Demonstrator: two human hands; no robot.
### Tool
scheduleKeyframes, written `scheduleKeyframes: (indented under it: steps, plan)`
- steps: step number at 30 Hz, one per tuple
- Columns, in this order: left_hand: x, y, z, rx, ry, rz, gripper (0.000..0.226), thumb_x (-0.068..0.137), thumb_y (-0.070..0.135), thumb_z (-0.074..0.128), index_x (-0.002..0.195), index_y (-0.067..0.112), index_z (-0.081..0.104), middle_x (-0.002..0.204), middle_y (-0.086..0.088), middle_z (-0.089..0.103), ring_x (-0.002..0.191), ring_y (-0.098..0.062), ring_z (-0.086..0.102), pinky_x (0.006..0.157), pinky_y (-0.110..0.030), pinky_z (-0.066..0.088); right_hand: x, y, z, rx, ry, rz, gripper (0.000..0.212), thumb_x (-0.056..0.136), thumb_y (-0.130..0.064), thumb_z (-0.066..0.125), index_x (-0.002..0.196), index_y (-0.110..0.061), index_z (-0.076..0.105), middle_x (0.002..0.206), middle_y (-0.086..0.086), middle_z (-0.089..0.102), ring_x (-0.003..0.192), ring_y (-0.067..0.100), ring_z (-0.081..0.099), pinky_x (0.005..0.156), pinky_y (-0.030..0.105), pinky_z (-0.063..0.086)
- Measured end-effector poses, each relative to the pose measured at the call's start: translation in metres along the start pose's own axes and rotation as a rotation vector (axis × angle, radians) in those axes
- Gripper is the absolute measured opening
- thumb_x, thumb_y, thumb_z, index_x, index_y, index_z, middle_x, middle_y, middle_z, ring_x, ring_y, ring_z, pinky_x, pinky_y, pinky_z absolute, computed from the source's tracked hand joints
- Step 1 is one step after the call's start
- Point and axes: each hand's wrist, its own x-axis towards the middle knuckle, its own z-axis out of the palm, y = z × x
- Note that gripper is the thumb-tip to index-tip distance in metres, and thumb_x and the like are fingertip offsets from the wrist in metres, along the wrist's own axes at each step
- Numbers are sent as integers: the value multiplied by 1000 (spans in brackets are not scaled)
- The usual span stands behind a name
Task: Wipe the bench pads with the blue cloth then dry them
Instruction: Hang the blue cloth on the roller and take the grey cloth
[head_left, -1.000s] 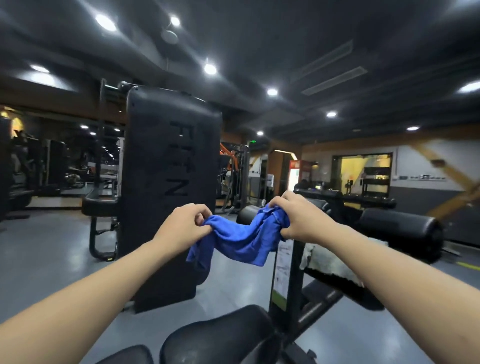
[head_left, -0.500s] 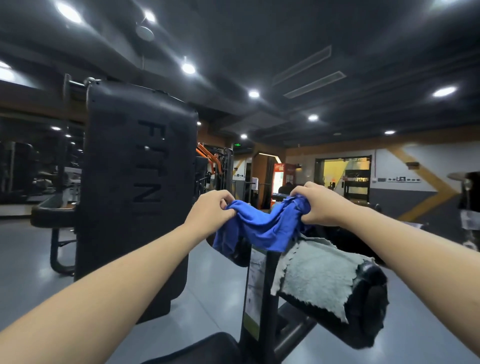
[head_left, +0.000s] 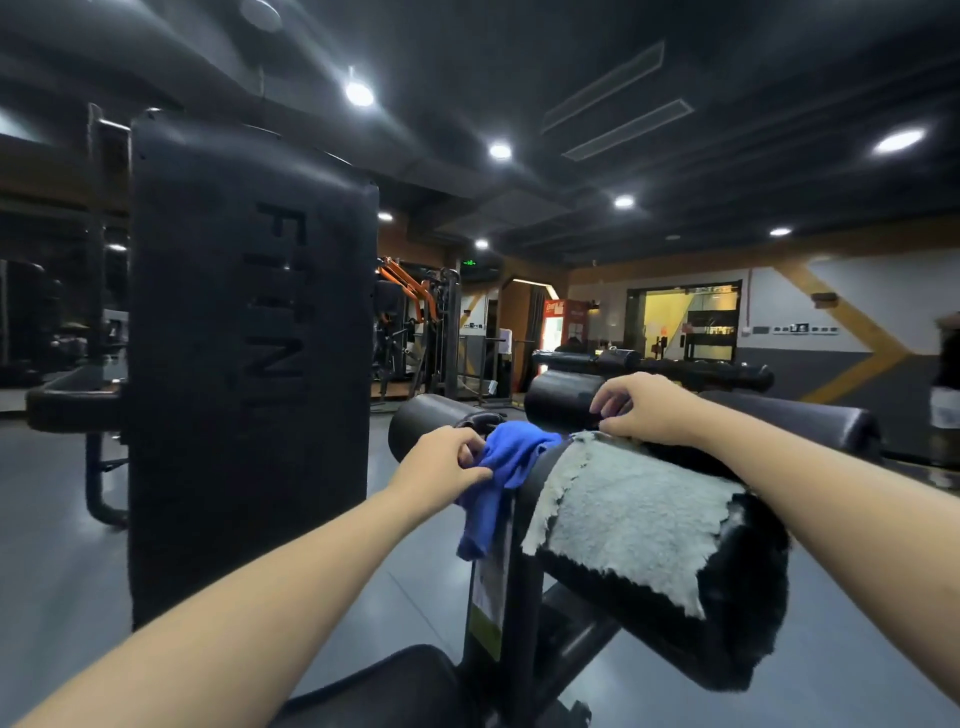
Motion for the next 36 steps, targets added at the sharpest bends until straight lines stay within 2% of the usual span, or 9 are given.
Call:
scheduleKeyframes:
  steps: [4, 9, 14, 17, 21, 26, 30, 33, 36]
  plan:
    - [-11, 10, 2, -5, -42, 3, 22, 81, 22, 77, 102, 18, 70, 84, 1, 66, 69, -16, 66, 71, -35, 60, -15, -10, -6, 65, -34, 14, 12, 93, -26, 68, 105, -27, 69, 101, -6, 70, 89, 14, 70, 69, 27, 61]
    - [-26, 22, -4, 67, -75, -5, 32, 86, 33, 73, 114, 18, 65, 103, 4, 64, 94, -15, 62, 79, -28, 50, -37, -27, -11, 41, -85, -22, 13, 93, -33, 67, 105, -29, 69, 101, -9, 70, 91, 9, 68, 70, 24, 58]
    - [-43, 40, -17, 3, -30, 73, 19, 92, 32, 65, 109, 23, 66, 87, 2, 63, 81, -15, 61, 78, -36, 55, -62, -35, -19, -5, -212, 19, 19, 92, -44, 66, 108, -34, 67, 102, -12, 70, 91, 5, 67, 79, 22, 49]
    - [-53, 55, -19, -119, -67, 76, 18, 88, 44, 66, 95, 28, 71, 80, 0, 63, 70, -10, 58, 71, -39, 57, -75, -37, -21, 12, -195, 23, 24, 91, -45, 67, 112, -35, 67, 105, -12, 69, 94, 5, 66, 83, 23, 50]
    - [-62, 75, -17, -152, -163, 52, 35, 75, 59, 75, 91, 28, 71, 81, 12, 65, 71, -3, 59, 62, -26, 51, -83, -43, -21, 1, -176, 16, 46, 91, -43, 68, 134, -39, 53, 111, -10, 64, 97, 5, 62, 84, 24, 48]
    - [-59, 83, -10, -69, -146, 16, 17, 77, 40, 76, 87, 29, 68, 89, 14, 69, 89, -7, 65, 83, -35, 56, -78, -56, -21, -28, -234, 27, 48, 94, -39, 62, 140, -40, 49, 99, -7, 63, 82, 6, 58, 70, 21, 42]
    - [-60, 83, -12, -35, -126, -9, 6, 83, 27, 66, 79, 30, 63, 90, 12, 69, 89, -11, 65, 81, -37, 56, -69, -64, -15, -153, -240, 34, 44, 98, -43, 55, 142, -41, 49, 114, -11, 50, 97, 9, 47, 85, 26, 36]
    - [-62, 76, -19, -75, -100, -17, 1, 86, 24, 62, 87, 23, 61, 85, 10, 66, 84, -13, 64, 73, -36, 55, -67, -71, -18, -209, -256, 17, 36, 96, -43, 59, 132, -40, 58, 105, -16, 53, 92, 7, 52, 79, 25, 39]
    - [-68, 70, -31, -125, -99, -18, 6, 90, 21, 57, 95, 17, 58, 85, 6, 65, 78, -17, 63, 69, -36, 55, -69, -84, -18, -276, -196, -73, 16, 91, -37, 65, 105, -28, 66, 89, -12, 57, 81, 8, 55, 66, 26, 42]
